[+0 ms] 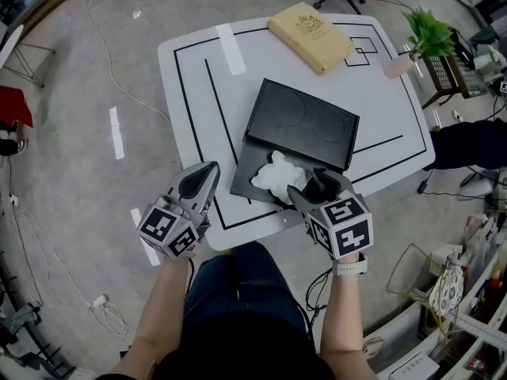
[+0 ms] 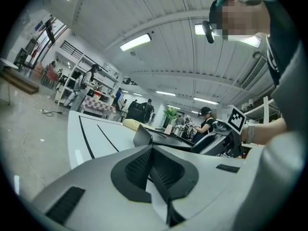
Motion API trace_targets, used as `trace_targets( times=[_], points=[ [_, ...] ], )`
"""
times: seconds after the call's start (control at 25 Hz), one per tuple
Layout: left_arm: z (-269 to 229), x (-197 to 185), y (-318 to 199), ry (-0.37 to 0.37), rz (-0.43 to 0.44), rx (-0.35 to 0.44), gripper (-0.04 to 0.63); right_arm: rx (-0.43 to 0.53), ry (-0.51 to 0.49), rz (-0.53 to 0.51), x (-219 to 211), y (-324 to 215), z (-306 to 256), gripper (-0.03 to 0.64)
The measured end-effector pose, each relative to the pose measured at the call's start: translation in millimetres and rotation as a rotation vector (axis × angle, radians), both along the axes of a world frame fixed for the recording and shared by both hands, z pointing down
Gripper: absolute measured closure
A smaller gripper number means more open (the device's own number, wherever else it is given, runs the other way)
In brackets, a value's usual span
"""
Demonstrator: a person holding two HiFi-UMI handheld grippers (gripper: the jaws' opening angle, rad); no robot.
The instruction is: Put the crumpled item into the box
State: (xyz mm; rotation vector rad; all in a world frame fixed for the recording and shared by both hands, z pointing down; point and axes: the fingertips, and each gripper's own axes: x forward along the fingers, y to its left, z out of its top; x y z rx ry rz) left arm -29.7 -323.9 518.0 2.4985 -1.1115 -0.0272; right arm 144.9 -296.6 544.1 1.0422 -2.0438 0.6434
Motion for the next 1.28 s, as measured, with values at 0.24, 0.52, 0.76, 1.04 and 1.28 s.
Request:
trace_targets(
  times=[0.24, 0.52, 0.76, 1.04, 1.28],
  points=[
    [-2.0, -0.1, 3.7, 0.003, 0.004, -0.006, 0.595, 0.013, -0.029, -0.015, -4.6, 6.4, -2.3, 0.342],
    [-6.7, 0.1, 9.4, 0.005, 0.009, -0.001, 0.595, 0.101, -0.011, -0.01, -3.0, 8.3, -10.4, 0.425],
    [-11.0, -3.7, 14.6, 0.007, 0.011, 0.0, 0.595, 0.144, -0.015, 0.003, -7.0, 11.8, -17.3, 0.492],
    [-13.9, -5.2, 22.4, 0.005, 0.027, 0.008, 0.595, 0.198, -0.051, 0.014, -12.3, 19.1, -28.3, 0.557],
    [-17.0, -4.9, 27.7, 0.012, 0.035, 0.013, 0.595, 0.263, -0.131, 0.055, -16.5, 22.2, -43.0, 0.609]
  ],
)
